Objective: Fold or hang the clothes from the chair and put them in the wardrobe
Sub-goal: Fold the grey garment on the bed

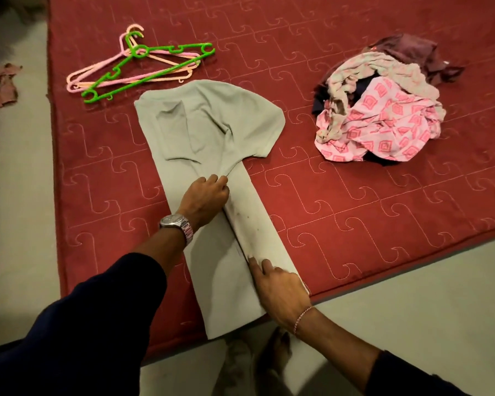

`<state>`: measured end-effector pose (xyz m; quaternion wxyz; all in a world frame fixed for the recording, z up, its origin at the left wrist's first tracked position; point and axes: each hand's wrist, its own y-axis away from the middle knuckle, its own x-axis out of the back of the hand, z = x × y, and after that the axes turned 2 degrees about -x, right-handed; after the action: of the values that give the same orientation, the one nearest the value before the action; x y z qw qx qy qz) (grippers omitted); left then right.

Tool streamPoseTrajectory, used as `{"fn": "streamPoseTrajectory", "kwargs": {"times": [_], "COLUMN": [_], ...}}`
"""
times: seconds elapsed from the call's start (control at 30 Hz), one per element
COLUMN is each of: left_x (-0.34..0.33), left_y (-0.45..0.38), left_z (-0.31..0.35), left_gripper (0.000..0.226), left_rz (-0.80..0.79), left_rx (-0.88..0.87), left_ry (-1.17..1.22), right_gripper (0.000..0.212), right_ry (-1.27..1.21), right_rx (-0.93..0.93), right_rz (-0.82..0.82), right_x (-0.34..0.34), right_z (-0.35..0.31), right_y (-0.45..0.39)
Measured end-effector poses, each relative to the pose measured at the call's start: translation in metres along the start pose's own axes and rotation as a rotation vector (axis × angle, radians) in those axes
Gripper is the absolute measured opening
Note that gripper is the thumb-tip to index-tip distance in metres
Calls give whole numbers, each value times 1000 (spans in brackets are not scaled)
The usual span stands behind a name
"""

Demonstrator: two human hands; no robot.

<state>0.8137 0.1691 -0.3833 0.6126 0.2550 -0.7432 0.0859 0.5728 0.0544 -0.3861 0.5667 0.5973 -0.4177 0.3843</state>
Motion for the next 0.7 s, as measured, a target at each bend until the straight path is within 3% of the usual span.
{"fn": "streamPoseTrajectory", "kwargs": {"times": [0.1, 0.2, 0.3, 0.37, 0.47, 0.57, 0.7], "left_x": [-4, -8, -13, -22, -33, -40, -40], "left_y": [7, 10, 9, 10, 14, 17, 19], "left_z": [3, 6, 15, 22, 30, 33, 38], "left_gripper": [21, 18, 15, 34, 58, 63, 64], "left_rz": [14, 36, 128, 159, 56, -15, -5], "left_rx": [50, 79, 83, 70, 128, 159, 185], "left_ry": [42, 58, 97, 133, 195, 249, 250], "right_gripper": [80, 55, 39, 38, 40, 37, 39], "right_ry": [-25, -284, -303, -272, -234, -324, -252], "right_rx": [50, 90, 44, 81, 173, 163, 255], "right_rz": [-55, -44, 166, 198, 197, 222, 179], "right_x": [-1, 1, 0, -10, -19, -15, -17], "right_z": [-1, 4, 15, 22, 33, 39, 45], "right_y": [4, 2, -5, -11, -18, -21, -22]}}
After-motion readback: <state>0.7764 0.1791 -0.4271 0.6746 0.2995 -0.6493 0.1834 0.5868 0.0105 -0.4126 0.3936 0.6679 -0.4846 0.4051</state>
